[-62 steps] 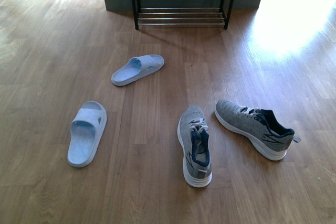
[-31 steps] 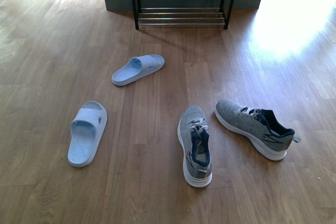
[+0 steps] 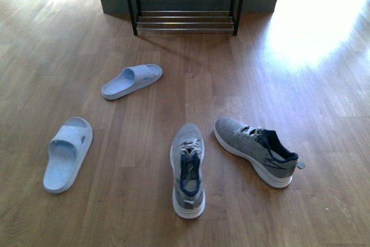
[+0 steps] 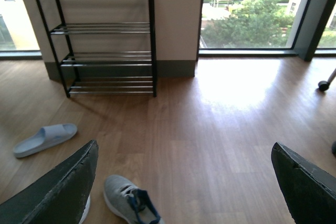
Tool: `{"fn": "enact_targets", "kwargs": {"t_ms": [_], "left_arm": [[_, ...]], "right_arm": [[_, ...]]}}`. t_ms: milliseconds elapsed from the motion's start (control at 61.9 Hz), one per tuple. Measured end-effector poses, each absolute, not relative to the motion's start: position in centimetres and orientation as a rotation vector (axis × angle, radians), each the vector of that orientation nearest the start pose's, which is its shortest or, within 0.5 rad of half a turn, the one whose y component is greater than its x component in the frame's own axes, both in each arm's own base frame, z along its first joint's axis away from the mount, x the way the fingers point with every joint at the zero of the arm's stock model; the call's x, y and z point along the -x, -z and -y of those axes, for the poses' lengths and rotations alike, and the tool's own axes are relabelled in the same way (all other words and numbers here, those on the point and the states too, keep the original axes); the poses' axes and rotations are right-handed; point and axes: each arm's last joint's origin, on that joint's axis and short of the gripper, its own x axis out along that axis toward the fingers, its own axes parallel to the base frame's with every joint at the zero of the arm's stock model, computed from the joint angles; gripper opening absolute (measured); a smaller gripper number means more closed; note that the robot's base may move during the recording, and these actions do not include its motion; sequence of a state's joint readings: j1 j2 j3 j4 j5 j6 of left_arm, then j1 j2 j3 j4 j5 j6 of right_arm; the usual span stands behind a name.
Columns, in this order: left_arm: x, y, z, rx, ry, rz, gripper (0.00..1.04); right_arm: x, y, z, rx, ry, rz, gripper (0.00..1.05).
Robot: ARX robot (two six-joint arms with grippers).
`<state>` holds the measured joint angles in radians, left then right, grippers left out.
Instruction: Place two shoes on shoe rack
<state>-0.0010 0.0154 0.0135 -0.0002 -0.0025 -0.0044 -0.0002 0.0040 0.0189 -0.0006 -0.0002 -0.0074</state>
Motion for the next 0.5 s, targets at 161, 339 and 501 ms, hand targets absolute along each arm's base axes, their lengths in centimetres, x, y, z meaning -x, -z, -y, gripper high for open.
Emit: {"fn": "enact_targets", "kwargs": {"t_ms": [161, 339, 501], "left_arm": [[-9.8, -16.7, 0.0, 0.004, 0.003, -0.002, 0.95], [-10.3, -16.5, 0.3, 0.202, -0.359, -0.315, 0.95], [-15.5, -17.3, 1.5, 0.478, -0.355, -0.378, 0.95]], "right_arm": [[-9.7, -16.9, 0.0, 0.007, 0.004, 0.014, 0.96], [-9.7, -16.9, 0.0, 0.007, 0.003, 0.014, 0.96], [-9.7, -17.0, 0.0, 0.007, 0.002, 0.015, 0.96]]}}
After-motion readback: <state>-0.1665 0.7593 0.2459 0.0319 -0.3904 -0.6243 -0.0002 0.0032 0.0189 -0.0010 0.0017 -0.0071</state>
